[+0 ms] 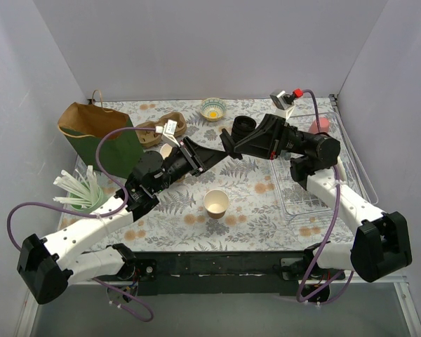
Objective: Pack the takeout coffee
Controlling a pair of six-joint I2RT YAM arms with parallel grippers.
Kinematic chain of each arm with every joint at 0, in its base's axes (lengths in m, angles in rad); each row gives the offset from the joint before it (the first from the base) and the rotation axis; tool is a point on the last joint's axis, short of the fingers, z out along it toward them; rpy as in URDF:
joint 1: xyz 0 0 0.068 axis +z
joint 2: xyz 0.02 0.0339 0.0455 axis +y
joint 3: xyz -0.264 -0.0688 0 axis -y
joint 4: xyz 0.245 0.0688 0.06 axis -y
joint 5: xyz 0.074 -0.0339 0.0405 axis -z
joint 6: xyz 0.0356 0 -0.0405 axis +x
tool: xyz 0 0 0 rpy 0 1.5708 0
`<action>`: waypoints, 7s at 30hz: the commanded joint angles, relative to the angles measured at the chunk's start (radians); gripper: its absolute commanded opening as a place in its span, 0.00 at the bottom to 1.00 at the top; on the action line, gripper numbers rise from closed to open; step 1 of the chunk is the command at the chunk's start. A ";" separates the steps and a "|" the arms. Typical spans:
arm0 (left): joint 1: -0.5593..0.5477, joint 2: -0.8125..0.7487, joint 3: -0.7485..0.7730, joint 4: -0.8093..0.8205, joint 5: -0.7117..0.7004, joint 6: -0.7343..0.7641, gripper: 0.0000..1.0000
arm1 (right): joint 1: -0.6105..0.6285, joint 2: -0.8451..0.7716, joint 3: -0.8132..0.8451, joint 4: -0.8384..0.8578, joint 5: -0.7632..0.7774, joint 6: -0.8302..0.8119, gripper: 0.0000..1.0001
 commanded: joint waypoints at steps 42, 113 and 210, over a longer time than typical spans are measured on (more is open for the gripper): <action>0.001 -0.009 -0.099 0.361 0.043 -0.042 0.40 | 0.015 -0.022 -0.072 0.430 0.095 0.117 0.18; -0.098 0.439 0.652 -1.426 -0.312 0.356 0.00 | -0.068 -0.399 0.035 -1.713 0.546 -1.322 0.93; -0.117 -0.016 0.162 -1.029 -0.333 0.270 0.66 | 0.308 -0.091 0.007 -1.561 0.712 -1.222 0.89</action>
